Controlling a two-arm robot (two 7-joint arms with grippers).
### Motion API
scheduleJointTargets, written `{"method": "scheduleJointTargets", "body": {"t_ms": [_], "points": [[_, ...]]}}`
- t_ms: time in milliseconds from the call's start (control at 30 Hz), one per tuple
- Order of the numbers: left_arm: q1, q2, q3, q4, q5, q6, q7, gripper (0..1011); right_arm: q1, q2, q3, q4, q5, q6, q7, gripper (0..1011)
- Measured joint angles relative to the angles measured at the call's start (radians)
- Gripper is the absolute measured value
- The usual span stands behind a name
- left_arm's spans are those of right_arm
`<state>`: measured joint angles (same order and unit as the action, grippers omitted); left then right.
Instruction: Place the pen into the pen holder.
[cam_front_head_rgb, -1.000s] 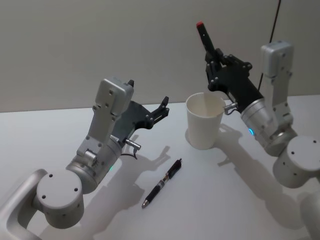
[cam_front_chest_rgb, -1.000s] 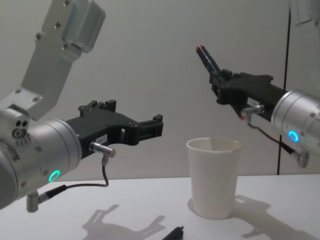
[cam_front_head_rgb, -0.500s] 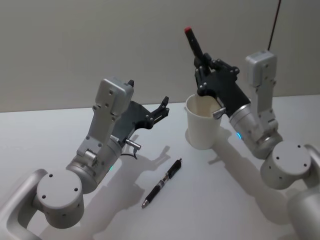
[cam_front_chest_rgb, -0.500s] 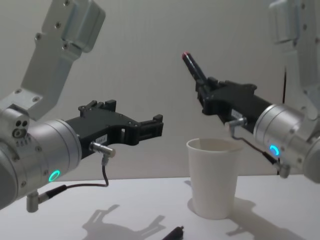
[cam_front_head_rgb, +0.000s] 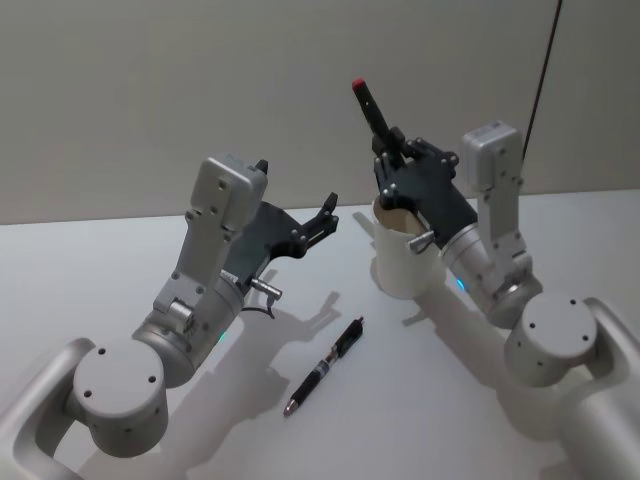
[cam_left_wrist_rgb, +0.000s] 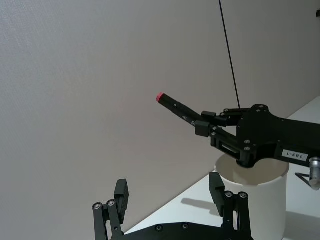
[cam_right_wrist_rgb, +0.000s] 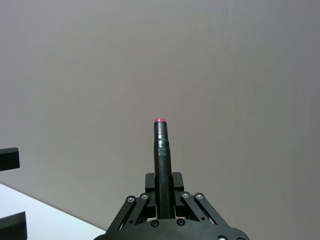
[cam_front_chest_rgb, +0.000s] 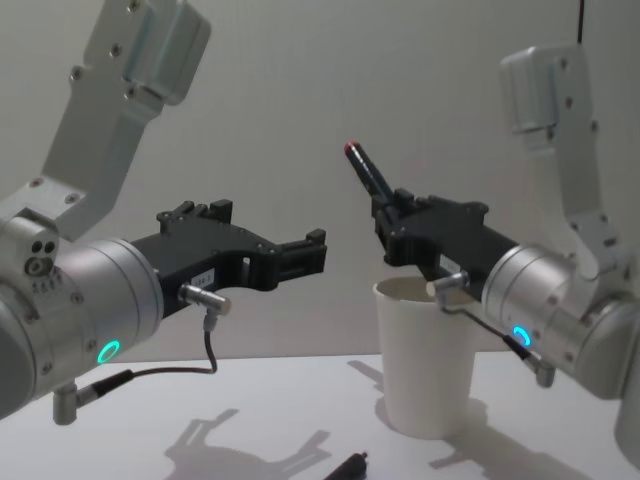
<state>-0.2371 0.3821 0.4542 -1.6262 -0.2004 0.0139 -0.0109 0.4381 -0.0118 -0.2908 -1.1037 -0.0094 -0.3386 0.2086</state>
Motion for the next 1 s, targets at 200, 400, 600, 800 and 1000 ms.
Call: {"method": "scheduleJointTargets", "body": {"t_ms": [200,400,600,800,1000], "points": [[0.000,0.000,0.000,0.000,0.000,0.000,0.000,1003,0.008,-0.006,-0.005,0.031,-0.009,-0.013,-0.003,185],[0.000,0.000,0.000,0.000,0.000,0.000,0.000,1004,0.014,-0.010,-0.009,0.054,-0.015,-0.021,-0.005,226],[0.000,0.000,0.000,0.000,0.000,0.000,0.000,1003,0.017,-0.012,-0.011,0.067,-0.019,-0.027,-0.007,407],[0.000,0.000,0.000,0.000,0.000,0.000,0.000,1003,0.019,-0.014,-0.013,0.075,-0.022,-0.030,-0.007,603],[0.000,0.000,0.000,0.000,0.000,0.000,0.000,1003,0.019,-0.014,-0.013,0.078,-0.022,-0.031,-0.007,788]]}}
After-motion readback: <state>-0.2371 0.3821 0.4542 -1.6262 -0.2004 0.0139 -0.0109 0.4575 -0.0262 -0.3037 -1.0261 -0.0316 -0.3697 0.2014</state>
